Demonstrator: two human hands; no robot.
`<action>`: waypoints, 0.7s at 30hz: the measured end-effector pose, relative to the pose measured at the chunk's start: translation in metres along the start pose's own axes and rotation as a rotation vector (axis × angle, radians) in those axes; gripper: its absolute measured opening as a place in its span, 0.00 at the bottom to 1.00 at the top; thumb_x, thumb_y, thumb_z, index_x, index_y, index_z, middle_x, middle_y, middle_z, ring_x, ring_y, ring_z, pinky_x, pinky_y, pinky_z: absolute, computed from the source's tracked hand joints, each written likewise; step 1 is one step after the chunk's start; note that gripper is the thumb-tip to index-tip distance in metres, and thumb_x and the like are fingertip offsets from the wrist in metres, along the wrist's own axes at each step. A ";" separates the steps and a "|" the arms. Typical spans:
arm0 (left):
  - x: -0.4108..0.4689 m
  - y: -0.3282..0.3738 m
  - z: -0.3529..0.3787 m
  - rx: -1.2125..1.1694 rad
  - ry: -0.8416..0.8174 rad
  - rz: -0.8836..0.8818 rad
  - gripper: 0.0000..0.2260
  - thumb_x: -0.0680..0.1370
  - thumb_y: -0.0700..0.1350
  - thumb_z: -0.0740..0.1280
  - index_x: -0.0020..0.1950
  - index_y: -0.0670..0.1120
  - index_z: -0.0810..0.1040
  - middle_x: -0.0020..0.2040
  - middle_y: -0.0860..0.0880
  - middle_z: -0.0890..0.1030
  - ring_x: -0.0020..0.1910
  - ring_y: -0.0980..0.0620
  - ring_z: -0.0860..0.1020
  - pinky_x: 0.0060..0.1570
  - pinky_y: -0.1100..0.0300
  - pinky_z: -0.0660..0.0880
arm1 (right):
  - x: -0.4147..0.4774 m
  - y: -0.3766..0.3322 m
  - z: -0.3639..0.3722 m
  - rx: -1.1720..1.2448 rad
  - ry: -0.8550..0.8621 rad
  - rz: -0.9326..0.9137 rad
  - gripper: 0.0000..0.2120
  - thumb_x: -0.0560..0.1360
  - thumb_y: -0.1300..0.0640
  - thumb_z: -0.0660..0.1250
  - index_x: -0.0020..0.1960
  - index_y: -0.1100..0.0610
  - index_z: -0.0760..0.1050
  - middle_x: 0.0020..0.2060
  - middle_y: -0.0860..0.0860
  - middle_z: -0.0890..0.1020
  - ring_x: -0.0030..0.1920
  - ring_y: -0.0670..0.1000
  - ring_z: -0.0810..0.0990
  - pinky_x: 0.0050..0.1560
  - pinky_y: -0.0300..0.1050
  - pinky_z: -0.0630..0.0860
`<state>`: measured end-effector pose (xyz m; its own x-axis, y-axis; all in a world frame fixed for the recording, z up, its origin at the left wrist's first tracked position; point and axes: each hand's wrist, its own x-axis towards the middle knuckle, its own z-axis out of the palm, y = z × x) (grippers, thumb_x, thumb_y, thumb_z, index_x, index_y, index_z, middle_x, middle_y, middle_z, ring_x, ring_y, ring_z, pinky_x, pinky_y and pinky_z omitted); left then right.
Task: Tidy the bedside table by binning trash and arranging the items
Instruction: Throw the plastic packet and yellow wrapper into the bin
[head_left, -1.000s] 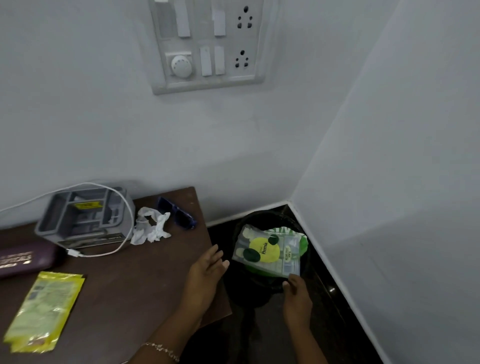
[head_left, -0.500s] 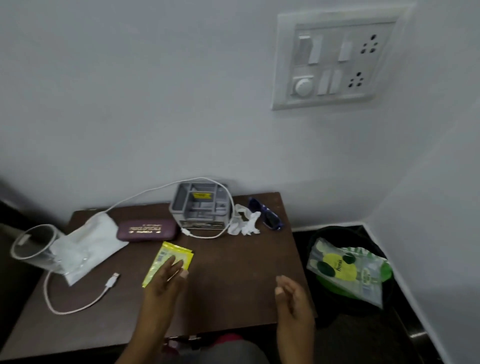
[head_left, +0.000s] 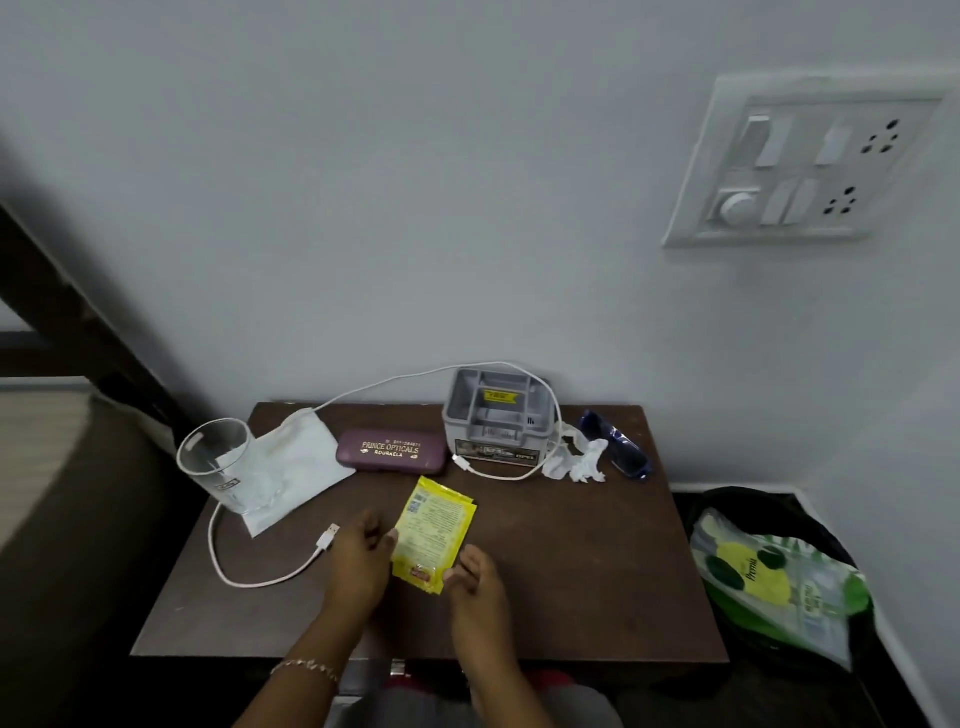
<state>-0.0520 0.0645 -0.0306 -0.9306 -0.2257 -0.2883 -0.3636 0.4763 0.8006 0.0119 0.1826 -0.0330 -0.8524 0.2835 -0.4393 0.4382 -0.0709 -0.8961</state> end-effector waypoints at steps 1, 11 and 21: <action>0.001 -0.001 0.001 0.016 -0.008 0.005 0.15 0.76 0.38 0.66 0.61 0.35 0.74 0.55 0.35 0.79 0.56 0.37 0.77 0.54 0.48 0.74 | 0.001 0.001 0.004 -0.006 -0.002 0.000 0.19 0.76 0.66 0.61 0.67 0.62 0.67 0.59 0.54 0.77 0.52 0.43 0.77 0.42 0.24 0.72; -0.006 -0.004 0.002 -0.152 -0.129 -0.071 0.03 0.75 0.40 0.68 0.44 0.41 0.81 0.39 0.43 0.83 0.43 0.41 0.81 0.44 0.52 0.79 | -0.003 0.009 0.002 0.004 0.019 0.020 0.15 0.75 0.66 0.63 0.62 0.58 0.71 0.54 0.51 0.78 0.47 0.37 0.76 0.44 0.30 0.73; -0.052 0.026 0.005 -0.543 -0.271 -0.164 0.07 0.78 0.41 0.63 0.52 0.41 0.77 0.46 0.41 0.84 0.43 0.46 0.82 0.36 0.63 0.80 | -0.012 -0.011 -0.027 0.310 -0.010 0.041 0.07 0.77 0.64 0.63 0.51 0.54 0.75 0.45 0.52 0.84 0.44 0.47 0.83 0.40 0.36 0.79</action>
<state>-0.0129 0.0924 0.0026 -0.8682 -0.0017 -0.4963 -0.4952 -0.0618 0.8666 0.0255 0.2057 -0.0163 -0.8390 0.2653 -0.4751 0.3659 -0.3713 -0.8534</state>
